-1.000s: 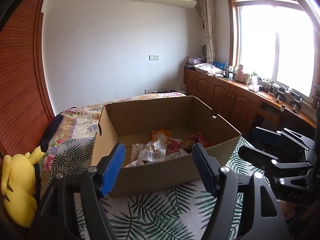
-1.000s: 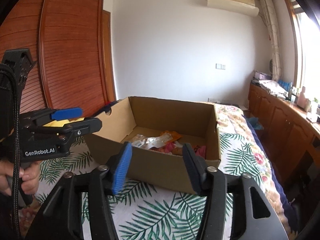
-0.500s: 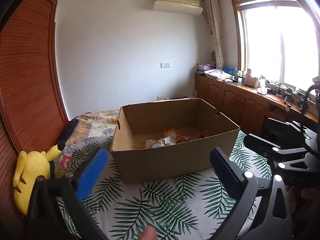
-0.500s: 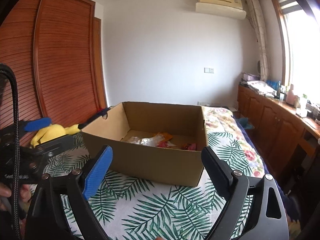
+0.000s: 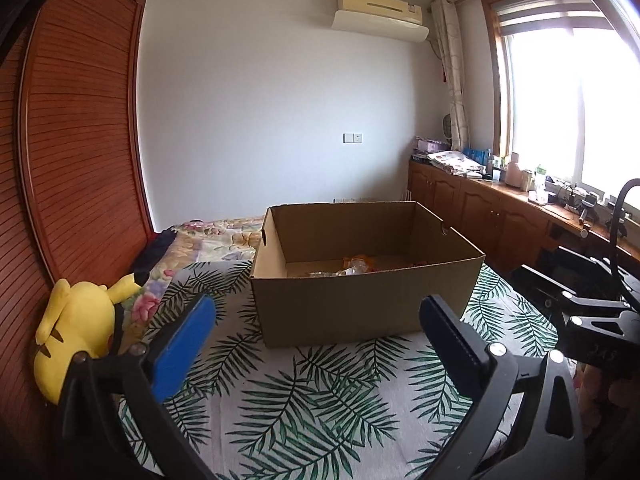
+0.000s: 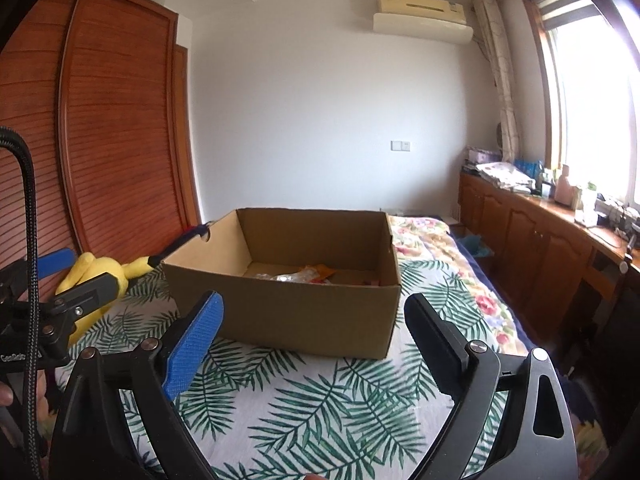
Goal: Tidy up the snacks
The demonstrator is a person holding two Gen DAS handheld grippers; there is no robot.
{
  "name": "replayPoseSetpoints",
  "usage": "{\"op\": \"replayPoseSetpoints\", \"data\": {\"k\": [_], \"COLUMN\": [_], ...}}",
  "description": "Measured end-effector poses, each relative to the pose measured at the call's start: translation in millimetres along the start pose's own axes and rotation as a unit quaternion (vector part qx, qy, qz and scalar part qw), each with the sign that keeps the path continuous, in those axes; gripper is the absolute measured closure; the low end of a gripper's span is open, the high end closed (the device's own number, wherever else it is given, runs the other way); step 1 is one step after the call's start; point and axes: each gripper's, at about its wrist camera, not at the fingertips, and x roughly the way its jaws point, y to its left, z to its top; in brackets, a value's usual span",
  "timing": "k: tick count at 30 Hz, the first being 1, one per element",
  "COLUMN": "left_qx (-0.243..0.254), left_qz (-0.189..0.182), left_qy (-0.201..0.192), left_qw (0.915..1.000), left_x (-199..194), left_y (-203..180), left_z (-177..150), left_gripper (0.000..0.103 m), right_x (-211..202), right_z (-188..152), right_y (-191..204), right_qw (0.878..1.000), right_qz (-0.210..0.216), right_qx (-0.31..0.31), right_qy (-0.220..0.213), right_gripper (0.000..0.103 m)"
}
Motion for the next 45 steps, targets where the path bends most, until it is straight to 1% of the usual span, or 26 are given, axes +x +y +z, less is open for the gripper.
{"op": "replayPoseSetpoints", "data": {"k": [3, 8, 13, 45], "left_qx": [-0.007, -0.002, -0.007, -0.009], "left_qz": [-0.003, 0.009, 0.008, 0.015], "left_qy": [0.006, -0.001, 0.001, 0.01], "left_qw": [1.0, 1.0, 0.9999, 0.9998], "left_x": [-4.9, -13.3, -15.6, -12.0], "left_y": [1.0, -0.5, -0.7, 0.4], "left_z": [-2.9, -6.9, -11.3, -20.3], "left_gripper": [0.0, 0.0, 0.0, 0.0], "right_x": [-7.5, -16.6, -21.8, -20.1], "right_z": [-3.4, -6.2, -8.7, -11.5], "right_y": [-1.5, -4.6, -5.1, -6.9], "right_qw": [1.0, 1.0, 1.0, 1.0], "right_qz": [-0.006, -0.011, -0.015, -0.008], "right_qx": [0.006, 0.009, 0.006, 0.012], "right_qy": [0.0, -0.002, -0.003, -0.001], "right_gripper": [0.009, 0.009, 0.009, 0.009]}}
